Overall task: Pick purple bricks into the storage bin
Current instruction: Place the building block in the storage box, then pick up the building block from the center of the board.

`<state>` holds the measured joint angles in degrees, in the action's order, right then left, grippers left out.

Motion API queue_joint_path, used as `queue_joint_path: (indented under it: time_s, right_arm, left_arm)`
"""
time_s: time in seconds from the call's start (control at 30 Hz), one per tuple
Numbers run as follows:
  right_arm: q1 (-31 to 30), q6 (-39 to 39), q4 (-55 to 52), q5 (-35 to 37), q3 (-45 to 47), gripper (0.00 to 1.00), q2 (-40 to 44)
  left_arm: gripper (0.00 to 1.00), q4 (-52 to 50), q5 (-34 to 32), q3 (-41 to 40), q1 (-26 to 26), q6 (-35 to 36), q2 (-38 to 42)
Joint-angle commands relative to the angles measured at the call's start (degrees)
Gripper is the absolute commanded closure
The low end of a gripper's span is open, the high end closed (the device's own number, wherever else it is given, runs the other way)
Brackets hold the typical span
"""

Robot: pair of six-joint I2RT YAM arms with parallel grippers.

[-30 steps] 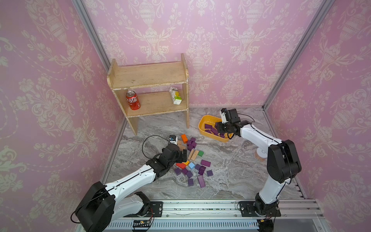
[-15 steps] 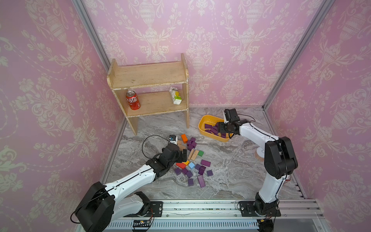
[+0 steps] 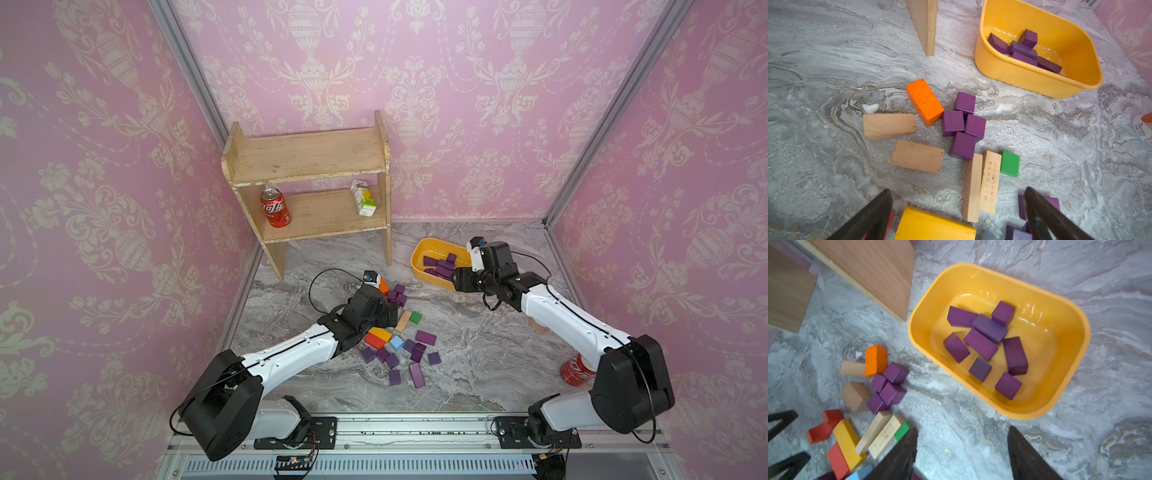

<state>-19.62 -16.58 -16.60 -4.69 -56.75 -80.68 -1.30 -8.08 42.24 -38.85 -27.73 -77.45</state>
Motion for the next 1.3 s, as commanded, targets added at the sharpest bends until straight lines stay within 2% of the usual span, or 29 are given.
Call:
queue_joint_path:
  time_s: [0.0, 0.1, 0.23, 0.33, 0.47, 0.53, 0.77, 0.97, 1.27]
  right_arm:
    - [-0.07, 0.23, 2.37, -4.72, 5.99, 0.31, 3.47]
    - [-0.16, 1.14, 3.30, -6.09, 10.27, 0.31, 6.91]
    - [-0.22, 2.42, 8.78, -13.02, 17.29, 0.29, 13.36]
    - [-0.33, 3.16, 10.88, -13.25, 21.15, 0.23, 18.94]
    - [-0.36, 4.28, 10.87, -12.61, 23.78, 0.21, 24.29]
    - [-0.41, 4.10, 11.30, -12.13, 24.77, 0.21, 25.75]
    - [-0.51, 3.42, 13.71, -9.81, 27.53, 0.23, 26.27]
    - [-0.58, 2.95, 18.03, -15.00, 29.14, 0.18, 24.98]
    - [-0.68, 2.17, 20.87, -16.27, 30.40, 0.16, 24.69]
  left_arm:
    - [0.01, -0.42, 2.57, 3.70, 0.16, 1.70, -3.15]
    - [0.01, -1.48, 3.11, 6.06, 0.11, 2.31, -6.44]
    - [0.03, -3.59, 3.64, 8.80, -0.01, 3.01, -10.63]
    - [0.07, -5.87, 3.76, 10.72, -0.34, 2.55, -13.36]
    - [0.12, -6.25, 3.43, 11.52, -0.59, 2.02, -15.37]
    - [0.17, -7.01, 2.79, 12.09, -0.72, 1.98, -16.02]
    - [0.36, -9.06, 0.49, 13.78, -0.96, 2.58, -17.77]
    - [0.38, -10.16, -0.17, 15.06, -1.04, 3.45, -19.40]
    - [0.38, -11.49, -1.14, 17.37, -1.07, 4.51, -21.31]
